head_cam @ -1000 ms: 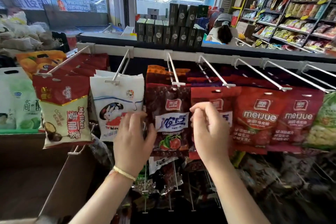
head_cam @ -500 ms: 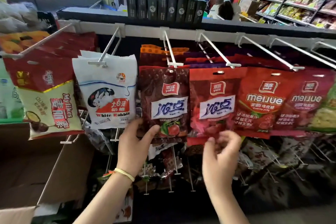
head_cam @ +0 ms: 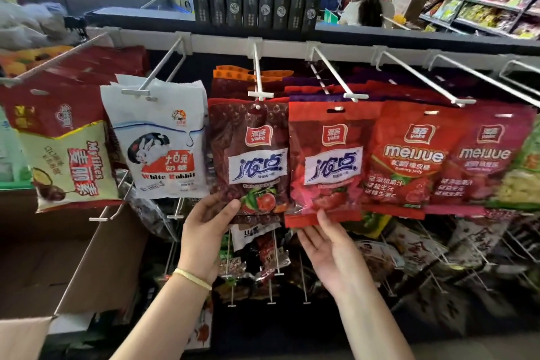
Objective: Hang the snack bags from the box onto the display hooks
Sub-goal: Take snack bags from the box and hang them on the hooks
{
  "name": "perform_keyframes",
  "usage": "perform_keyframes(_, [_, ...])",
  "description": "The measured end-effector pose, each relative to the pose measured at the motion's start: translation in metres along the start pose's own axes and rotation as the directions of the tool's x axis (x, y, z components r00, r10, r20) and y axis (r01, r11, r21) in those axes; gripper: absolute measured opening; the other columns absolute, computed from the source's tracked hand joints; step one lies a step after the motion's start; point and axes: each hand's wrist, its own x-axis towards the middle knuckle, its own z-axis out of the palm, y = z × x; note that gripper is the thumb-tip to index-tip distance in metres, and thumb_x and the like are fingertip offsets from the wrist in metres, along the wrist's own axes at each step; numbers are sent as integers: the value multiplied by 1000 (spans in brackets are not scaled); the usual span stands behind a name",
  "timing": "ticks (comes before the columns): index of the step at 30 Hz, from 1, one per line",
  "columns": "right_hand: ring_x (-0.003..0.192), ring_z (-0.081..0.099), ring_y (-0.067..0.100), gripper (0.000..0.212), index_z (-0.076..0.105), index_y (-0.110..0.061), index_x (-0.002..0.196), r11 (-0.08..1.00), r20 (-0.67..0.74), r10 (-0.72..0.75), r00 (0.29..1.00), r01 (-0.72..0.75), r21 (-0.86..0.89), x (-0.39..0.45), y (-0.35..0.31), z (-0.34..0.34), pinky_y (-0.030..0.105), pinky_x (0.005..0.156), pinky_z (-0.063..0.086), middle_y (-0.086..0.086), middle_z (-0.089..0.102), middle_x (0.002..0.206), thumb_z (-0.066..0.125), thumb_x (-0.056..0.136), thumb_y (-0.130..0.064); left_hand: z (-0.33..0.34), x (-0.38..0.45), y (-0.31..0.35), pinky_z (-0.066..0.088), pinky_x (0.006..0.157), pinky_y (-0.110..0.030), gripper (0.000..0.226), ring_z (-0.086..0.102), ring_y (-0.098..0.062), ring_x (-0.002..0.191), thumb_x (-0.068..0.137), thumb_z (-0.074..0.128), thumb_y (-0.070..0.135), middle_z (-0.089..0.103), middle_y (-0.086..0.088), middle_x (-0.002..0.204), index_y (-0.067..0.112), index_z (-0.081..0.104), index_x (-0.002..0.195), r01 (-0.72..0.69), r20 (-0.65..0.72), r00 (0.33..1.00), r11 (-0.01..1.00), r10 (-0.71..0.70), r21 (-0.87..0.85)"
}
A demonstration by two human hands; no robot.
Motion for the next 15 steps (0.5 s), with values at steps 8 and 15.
perform_keyframes(8, [82,69,20,25,64,-17,99,992,38,-18,999,22,-128,13,3,-9,32,76,49,2,75,90,70,75,-17,2,3,-11,49,96,-32,44,67,-17,97,80,70,15,69,-10,117,4,64,123,120,-8,992,952,-127,-282])
perform_keyframes(15, [75,72,18,13,64,-16,91,987,73,15,997,-3,-163,20,0,-18,29,70,51,2,76,87,71,80,-16,12,0,-25,58,79,-24,25,70,-11,85,84,60,30,76,2,98,20,70,105,155,23,987,900,-159,-407])
